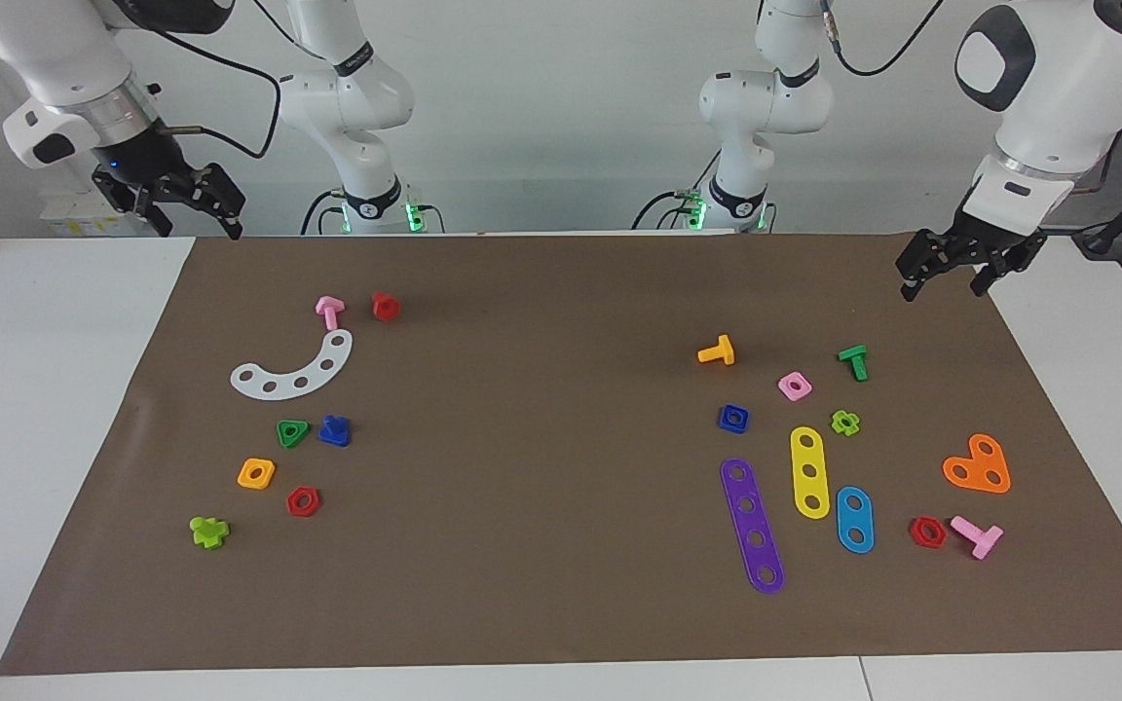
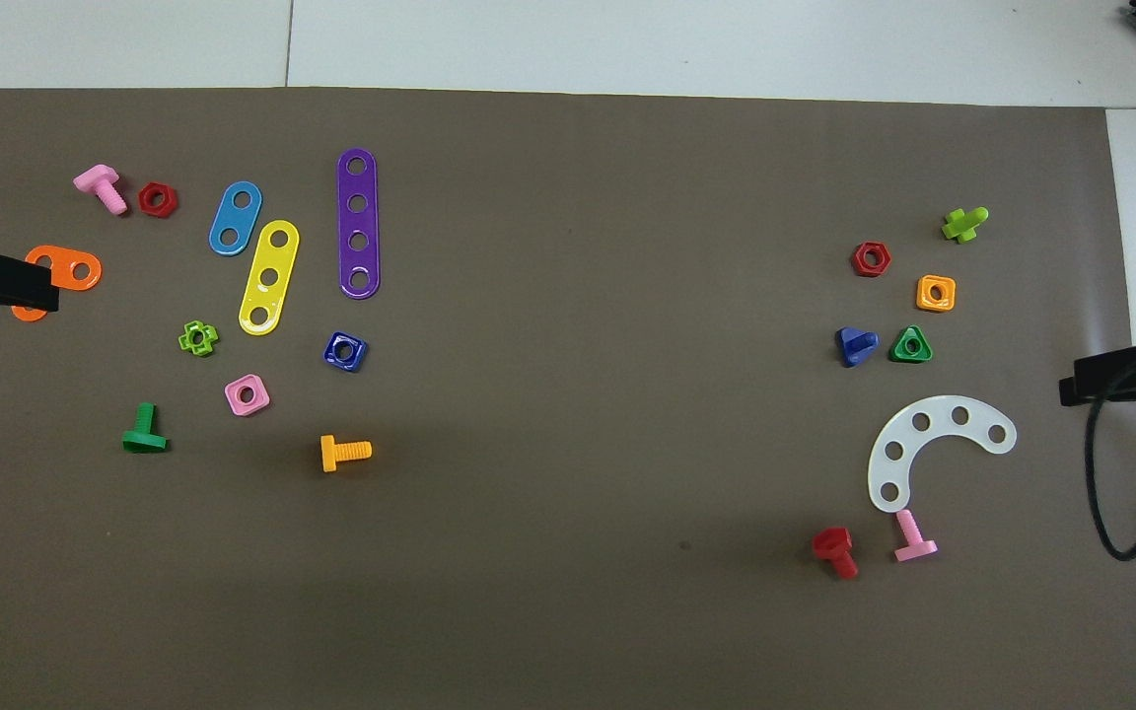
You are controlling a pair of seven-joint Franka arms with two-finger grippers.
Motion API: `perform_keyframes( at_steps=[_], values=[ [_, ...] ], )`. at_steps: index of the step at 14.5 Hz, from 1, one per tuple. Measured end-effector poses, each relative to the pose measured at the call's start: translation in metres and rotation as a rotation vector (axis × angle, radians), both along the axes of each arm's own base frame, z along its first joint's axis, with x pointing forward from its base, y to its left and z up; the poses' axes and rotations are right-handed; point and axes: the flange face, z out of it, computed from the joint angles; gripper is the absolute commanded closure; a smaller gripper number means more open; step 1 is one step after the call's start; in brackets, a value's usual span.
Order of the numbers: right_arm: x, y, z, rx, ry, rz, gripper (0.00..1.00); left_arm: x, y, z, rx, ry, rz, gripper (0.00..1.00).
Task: Unscrew and place screws in storage area
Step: 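Open the right gripper and withdraw it from the placed bolt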
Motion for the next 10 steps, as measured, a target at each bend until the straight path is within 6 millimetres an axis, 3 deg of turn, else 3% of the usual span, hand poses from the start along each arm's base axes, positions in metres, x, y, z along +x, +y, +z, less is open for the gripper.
perform_keyframes(
  at_steps=[4, 7, 10],
  values=[
    [0.022, 0.015, 0.0, -0.011, 0.009, 0.027, 0.0, 0.0, 0.0, 0.0, 0.0, 0.0, 0.0, 0.0],
    [0.026, 0.038, 0.0, -0.046, 0.011, 0.075, 0.0, 0.0, 0.0, 0.0, 0.0, 0.0, 0.0, 0.0],
    [0.026, 0.042, 0.002, -0.063, 0.008, 0.086, 0.0, 0.0, 0.0, 0.0, 0.0, 0.0, 0.0, 0.0]
  ],
)
